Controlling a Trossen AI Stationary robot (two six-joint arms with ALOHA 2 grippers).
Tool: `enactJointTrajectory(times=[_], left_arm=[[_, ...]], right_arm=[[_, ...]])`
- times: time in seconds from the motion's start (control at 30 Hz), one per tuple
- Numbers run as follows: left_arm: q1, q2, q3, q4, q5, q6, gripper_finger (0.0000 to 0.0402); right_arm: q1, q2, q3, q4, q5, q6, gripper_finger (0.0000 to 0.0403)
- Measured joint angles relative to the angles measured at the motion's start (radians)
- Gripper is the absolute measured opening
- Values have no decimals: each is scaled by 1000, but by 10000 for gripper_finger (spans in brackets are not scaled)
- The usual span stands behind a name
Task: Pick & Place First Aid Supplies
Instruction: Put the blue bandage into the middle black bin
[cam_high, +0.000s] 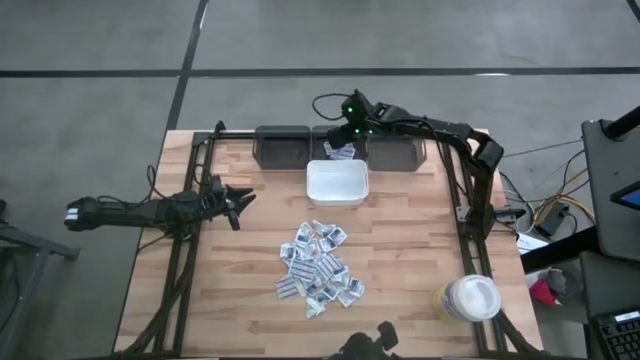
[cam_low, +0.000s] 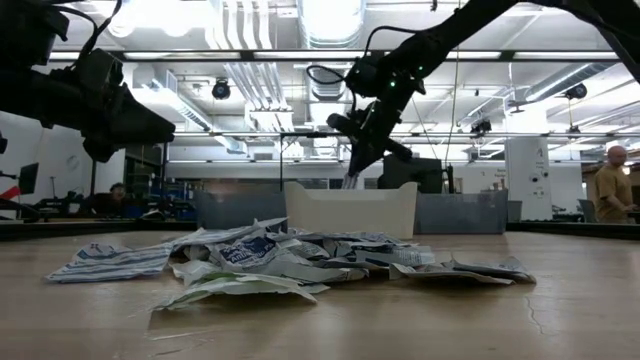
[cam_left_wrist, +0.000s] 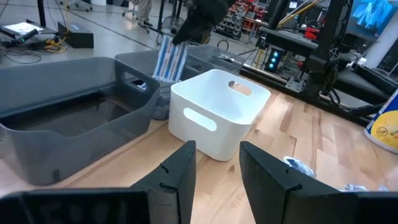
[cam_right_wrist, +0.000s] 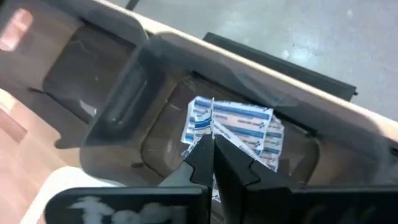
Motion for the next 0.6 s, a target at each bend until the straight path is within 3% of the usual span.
enactJointTrajectory(times=[0.33,0.6], left_arm=[[0,0,0,0,0,1,124],[0,0,0,0,0,1,124]], right_arm=[[5,24,0,22,-3,-107,14],[0,24,0,21,-3,-194,82]])
